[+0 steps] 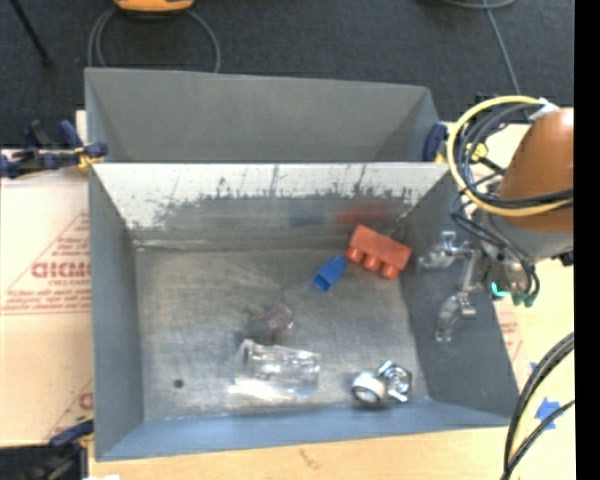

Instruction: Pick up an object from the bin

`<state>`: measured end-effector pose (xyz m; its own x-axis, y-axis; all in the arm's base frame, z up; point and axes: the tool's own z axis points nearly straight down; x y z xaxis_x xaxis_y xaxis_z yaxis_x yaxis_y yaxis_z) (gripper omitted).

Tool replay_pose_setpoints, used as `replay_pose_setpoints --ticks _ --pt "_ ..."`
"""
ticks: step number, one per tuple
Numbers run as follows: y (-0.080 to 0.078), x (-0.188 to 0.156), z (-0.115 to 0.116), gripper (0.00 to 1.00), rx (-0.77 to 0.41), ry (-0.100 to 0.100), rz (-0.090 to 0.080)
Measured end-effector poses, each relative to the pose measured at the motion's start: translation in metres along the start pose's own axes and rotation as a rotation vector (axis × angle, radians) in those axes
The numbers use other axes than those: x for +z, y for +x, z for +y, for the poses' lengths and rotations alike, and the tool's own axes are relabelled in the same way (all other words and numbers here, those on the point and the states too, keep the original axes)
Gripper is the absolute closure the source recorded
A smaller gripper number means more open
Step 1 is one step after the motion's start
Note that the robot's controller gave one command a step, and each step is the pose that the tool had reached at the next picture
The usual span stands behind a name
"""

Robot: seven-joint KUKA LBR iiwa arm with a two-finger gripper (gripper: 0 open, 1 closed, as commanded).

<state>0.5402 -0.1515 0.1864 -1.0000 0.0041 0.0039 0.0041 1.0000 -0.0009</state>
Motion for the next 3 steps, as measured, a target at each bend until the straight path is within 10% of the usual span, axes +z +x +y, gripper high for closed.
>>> replay_pose_setpoints --ticks 1,2,3 --pt "0.061 0.054 0.074 0.00 -0.178 -0.003 0.000" --pt "0.053 0.112 0.070 0.00 -0.361 0.004 -0.019" --pt "0.054 0.112 0.069 1.00 -0.364 0.005 -0.015"
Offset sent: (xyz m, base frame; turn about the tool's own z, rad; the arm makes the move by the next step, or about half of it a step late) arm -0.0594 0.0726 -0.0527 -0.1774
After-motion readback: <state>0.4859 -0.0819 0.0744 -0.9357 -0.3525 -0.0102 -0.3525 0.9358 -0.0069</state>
